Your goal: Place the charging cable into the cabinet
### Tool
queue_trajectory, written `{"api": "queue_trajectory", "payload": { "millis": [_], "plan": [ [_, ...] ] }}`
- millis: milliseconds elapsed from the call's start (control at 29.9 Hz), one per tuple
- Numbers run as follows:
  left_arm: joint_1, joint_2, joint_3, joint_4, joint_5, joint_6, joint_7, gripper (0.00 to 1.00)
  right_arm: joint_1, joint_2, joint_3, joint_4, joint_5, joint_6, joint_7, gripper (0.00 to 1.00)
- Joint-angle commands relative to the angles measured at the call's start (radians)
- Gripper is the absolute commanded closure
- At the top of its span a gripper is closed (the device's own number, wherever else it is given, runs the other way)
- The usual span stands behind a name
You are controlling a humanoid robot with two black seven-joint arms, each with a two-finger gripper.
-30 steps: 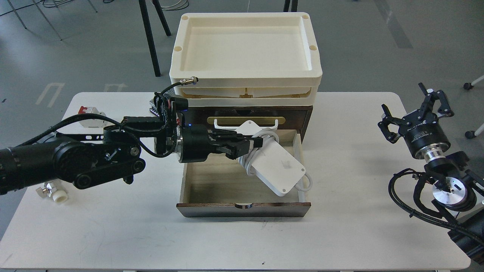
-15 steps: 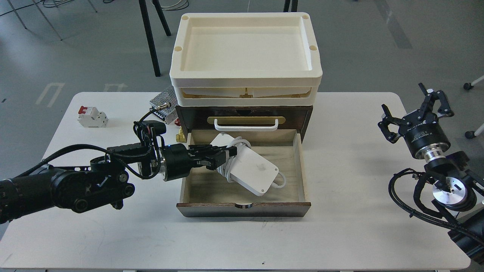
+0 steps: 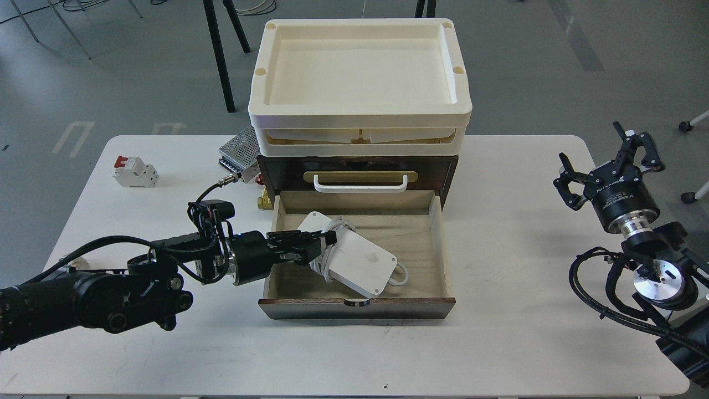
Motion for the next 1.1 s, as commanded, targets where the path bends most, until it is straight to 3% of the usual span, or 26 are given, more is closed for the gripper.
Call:
{"api": "queue_trajectory", "payload": {
  "millis": [0, 201, 267, 435, 568, 802, 1070],
  "plan": [
    [0.002, -0.002, -0.002, 0.000, -0.003, 0.000, 0.000, 0.57, 0.000, 0.000, 0.000, 0.000, 0.000, 0.000, 0.000, 0.01],
    [0.004, -0.003, -0.021, 0.000, -0.058, -0.003, 0.000, 0.21, 0.000, 0.000, 0.000, 0.000, 0.000, 0.000, 0.000, 0.01],
    [0.004, -0.003, -0.021, -0.002, -0.082, -0.006, 0.000, 0.14, 0.000, 0.000, 0.000, 0.000, 0.000, 0.000, 0.000, 0.01],
    [0.002, 0.006, -0.022, -0.029, -0.092, -0.008, 0.000, 0.13, 0.000, 0.000, 0.000, 0.000, 0.000, 0.000, 0.000, 0.01],
    [0.013, 0.108, -0.062, -0.121, -0.092, -0.006, 0.000, 0.13, 0.000, 0.000, 0.002, 0.000, 0.000, 0.001, 0.000, 0.01],
    [0.111, 0.265, -0.267, -0.163, -0.113, -0.014, 0.000, 0.13, 0.000, 0.000, 0.000, 0.000, 0.000, 0.000, 0.000, 0.01],
    [0.209, 0.415, -0.469, -0.167, -0.281, -0.096, 0.000, 0.14, 0.000, 0.000, 0.002, 0.000, 0.000, 0.000, 0.000, 0.01]
  ]
}}
